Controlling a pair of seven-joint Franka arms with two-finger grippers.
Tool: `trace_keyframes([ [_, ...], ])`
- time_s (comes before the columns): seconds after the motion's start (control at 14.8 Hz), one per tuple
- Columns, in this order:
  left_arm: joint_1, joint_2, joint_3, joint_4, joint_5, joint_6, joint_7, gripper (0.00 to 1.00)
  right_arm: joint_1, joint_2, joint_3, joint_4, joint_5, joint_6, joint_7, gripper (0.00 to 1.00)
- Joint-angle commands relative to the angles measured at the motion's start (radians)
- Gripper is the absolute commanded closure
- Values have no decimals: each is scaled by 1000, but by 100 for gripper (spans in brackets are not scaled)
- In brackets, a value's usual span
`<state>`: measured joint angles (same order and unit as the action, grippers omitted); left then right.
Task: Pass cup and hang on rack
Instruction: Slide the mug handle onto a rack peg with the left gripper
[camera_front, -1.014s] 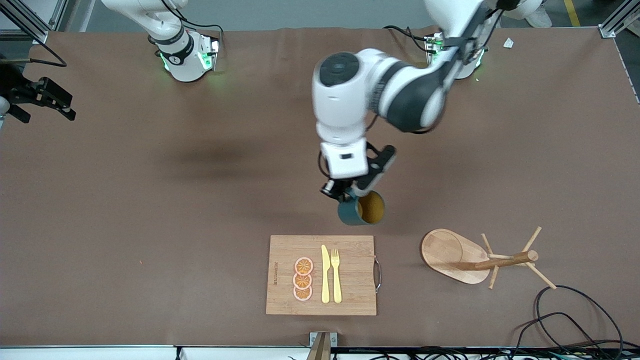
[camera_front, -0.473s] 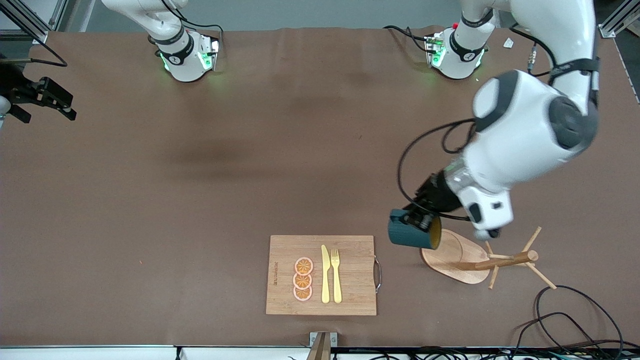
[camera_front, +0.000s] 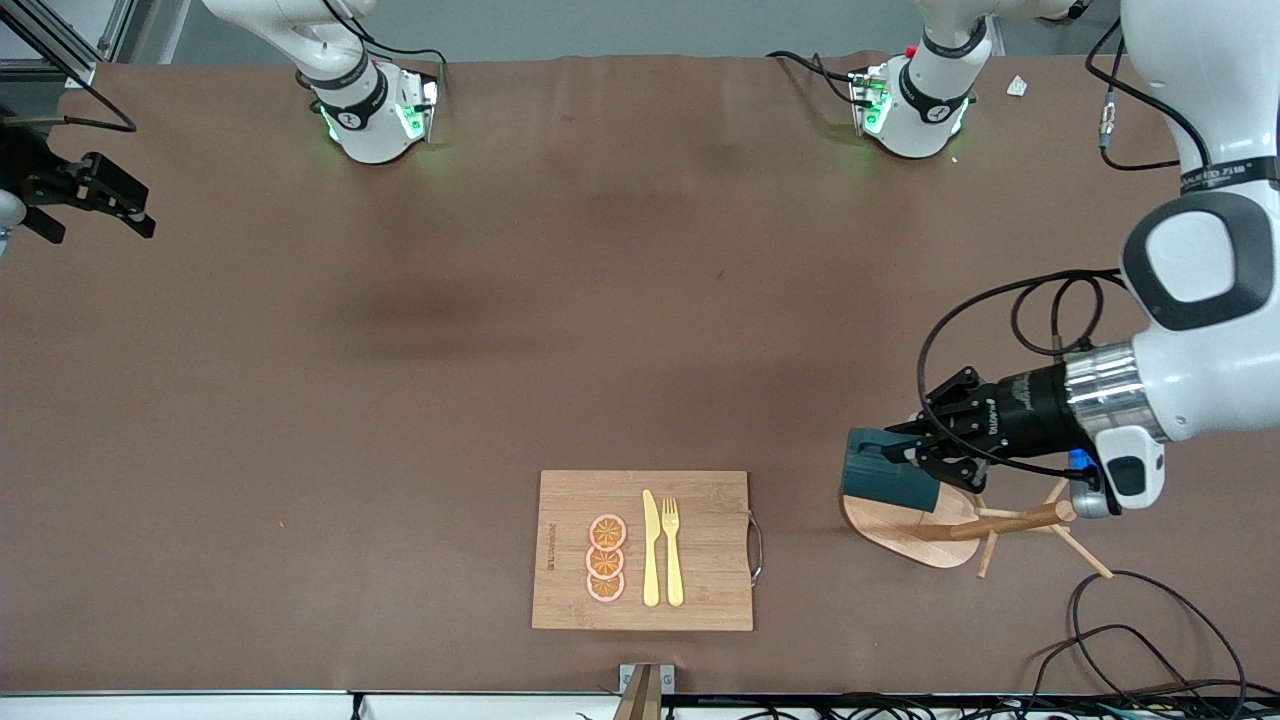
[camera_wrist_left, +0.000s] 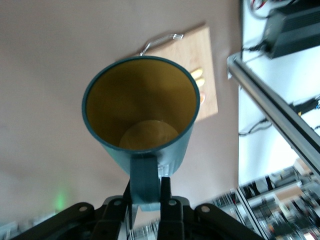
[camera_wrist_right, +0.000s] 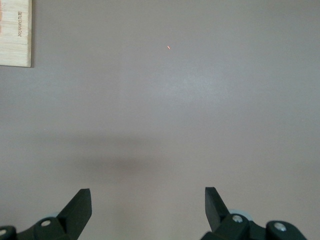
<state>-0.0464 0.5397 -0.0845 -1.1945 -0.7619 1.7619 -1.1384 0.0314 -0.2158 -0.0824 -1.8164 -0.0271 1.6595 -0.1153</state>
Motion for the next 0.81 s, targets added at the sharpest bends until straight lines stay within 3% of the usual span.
trace_keyframes([
  [0.0,71,46,-9,0,-135,-64,57,97,5,1,-2,11,-13,-12,-6,0],
  [0.41,146,108,-9,6,-226,-107,94,99,5,1,-2,11,-13,-12,-6,0],
  [0.74,194,128,-8,1,-254,-157,239,99,5,1,-2,11,-13,-12,-6,0],
])
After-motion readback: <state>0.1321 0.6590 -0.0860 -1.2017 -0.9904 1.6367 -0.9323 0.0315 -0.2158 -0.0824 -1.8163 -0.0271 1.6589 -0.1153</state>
